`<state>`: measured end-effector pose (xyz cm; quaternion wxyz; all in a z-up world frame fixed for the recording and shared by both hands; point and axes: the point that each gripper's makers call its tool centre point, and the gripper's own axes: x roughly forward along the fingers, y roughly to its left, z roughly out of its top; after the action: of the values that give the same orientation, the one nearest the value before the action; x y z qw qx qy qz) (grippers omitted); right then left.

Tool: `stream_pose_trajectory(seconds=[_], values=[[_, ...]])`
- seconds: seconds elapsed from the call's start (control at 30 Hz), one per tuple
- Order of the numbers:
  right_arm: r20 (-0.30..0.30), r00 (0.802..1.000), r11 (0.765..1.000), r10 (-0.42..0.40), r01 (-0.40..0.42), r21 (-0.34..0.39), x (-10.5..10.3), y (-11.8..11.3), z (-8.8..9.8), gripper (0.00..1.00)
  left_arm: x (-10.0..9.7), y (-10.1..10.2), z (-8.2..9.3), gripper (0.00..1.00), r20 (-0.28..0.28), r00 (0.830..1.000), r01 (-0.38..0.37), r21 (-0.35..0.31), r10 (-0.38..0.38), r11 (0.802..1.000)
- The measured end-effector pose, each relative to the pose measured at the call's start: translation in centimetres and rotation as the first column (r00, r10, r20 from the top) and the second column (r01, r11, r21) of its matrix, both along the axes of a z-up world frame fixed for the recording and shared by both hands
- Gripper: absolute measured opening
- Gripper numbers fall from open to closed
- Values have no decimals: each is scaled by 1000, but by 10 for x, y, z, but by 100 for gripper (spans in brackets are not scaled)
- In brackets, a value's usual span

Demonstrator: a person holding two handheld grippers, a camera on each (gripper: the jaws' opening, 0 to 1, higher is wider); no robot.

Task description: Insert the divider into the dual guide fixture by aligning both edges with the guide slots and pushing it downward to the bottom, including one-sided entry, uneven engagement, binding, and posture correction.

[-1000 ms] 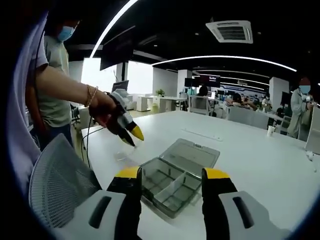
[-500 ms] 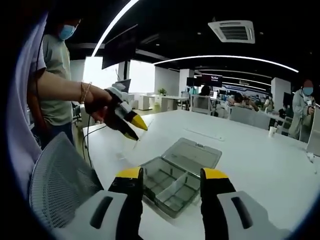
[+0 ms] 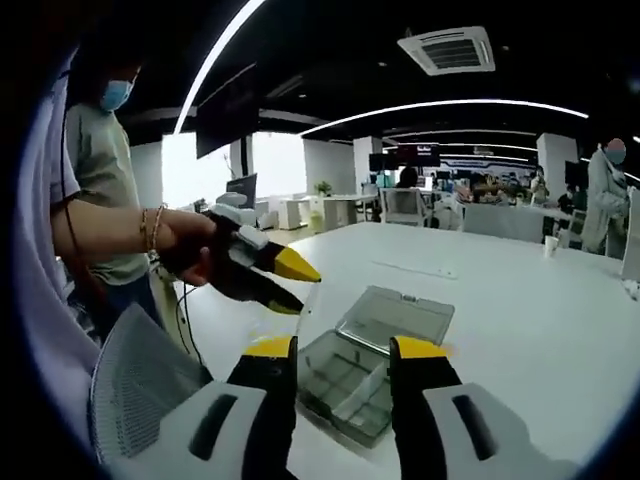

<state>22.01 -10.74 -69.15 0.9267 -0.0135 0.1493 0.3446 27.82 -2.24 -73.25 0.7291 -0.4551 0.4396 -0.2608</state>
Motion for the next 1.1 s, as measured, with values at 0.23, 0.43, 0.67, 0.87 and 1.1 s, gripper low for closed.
stream_pose_trajectory(seconds=[0.23, 0.43, 0.67, 0.87, 1.1], values=[[-67, 998, 999, -6, 9, 39, 11, 13, 12, 26, -4, -26, 10, 30, 28, 999, 42, -57, -40, 997], [-207, 978, 999, -34, 37, 13, 18, 17, 2, 21, -12, -43, 16, 30, 70, 993, 101, -49, -97, 994], [-243, 969, 998, -37, 22, -62, 18, 20, -8, 13, -19, -57, 18, 30, 90, 986, 146, -38, -142, 989], [-241, 969, 996, -56, 36, -85, 24, 21, -10, 8, -25, -68, 24, 30, 100, 980, 180, -49, -175, 982], [-236, 968, 994, -88, 69, -90, 29, 15, -8, 4, -24, -69, 26, 30, 108, 978, 186, -50, -180, 981]])
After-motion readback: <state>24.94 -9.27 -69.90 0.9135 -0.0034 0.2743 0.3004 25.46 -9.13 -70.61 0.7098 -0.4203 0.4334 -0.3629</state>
